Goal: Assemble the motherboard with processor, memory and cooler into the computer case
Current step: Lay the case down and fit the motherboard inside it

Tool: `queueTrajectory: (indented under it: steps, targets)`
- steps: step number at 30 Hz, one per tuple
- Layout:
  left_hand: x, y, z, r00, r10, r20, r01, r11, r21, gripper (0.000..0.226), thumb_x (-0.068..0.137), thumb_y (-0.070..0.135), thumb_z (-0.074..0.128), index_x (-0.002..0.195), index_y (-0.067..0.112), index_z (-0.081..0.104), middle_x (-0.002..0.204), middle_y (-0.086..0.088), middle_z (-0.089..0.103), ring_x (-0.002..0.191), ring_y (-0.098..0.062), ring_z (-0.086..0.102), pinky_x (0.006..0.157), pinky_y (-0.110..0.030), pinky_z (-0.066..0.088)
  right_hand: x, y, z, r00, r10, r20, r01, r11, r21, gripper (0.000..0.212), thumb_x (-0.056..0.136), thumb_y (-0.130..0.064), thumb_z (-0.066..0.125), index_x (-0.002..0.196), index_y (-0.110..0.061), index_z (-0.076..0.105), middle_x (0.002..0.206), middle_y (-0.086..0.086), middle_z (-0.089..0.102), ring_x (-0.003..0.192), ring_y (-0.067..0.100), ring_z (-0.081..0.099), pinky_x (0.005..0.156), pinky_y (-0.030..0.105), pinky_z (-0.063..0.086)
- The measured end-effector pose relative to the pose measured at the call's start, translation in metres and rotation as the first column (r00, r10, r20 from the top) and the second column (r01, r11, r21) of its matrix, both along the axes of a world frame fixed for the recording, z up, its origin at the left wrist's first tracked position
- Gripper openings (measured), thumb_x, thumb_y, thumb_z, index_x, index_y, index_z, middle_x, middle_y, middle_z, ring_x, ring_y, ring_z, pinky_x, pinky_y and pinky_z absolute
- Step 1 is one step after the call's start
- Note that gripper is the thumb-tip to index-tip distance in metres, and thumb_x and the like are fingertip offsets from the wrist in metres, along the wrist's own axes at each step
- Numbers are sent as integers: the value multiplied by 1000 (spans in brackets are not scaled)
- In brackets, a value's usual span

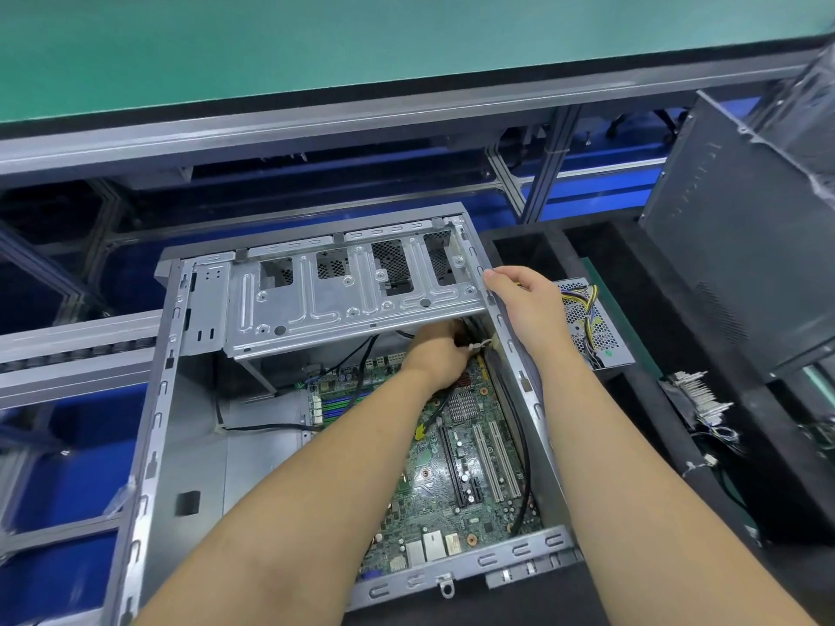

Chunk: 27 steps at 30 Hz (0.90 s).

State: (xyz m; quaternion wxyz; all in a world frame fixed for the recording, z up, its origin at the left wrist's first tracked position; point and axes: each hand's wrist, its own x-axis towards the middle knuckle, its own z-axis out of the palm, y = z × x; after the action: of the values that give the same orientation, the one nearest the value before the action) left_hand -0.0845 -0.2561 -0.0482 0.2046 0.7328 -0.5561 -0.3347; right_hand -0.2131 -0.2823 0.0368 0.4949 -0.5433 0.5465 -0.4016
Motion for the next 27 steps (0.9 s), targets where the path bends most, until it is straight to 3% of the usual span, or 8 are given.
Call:
queueTrajectory:
  steps: [3,14,21,27]
  targets:
    - [1,-1,1,1000,20,16,-20,1000,4,24,91,12,59,113,13,70,112,-10,71,99,-30,65,87,-36,54,0,0,-1,1000,2,-6,-2,1000,0,6,95,-27,68,97,-23,71,89,-13,69,70,-19,58,58,-1,39]
    - [0,-4,5,1000,5,7,-5,997,71,26,93,12,58,115,15,71,113,-8,71,102,-28,65,92,-39,54,-1,0,-1,1000,7,-6,-7,1000,3,14,95,-28,67,104,-19,72,94,-11,70,71,-19,58,58,-1,40]
    - [-4,-4,2,997,1,74,-5,998,60,23,89,31,69,108,19,71,100,-4,73,87,-25,68,81,-40,59,-1,-1,-2,1000,6,-2,-6,1000,4,14,95,-28,67,104,-19,73,93,-12,70,71,-20,58,58,-1,39]
    - [-8,1,1,995,7,100,-4,999,-35,14,86,25,70,99,21,72,96,-2,73,80,-22,66,69,-29,54,0,-2,-4,1000,-6,11,6,1000,11,12,94,-26,69,101,-17,73,91,-10,70,68,-18,59,60,0,40]
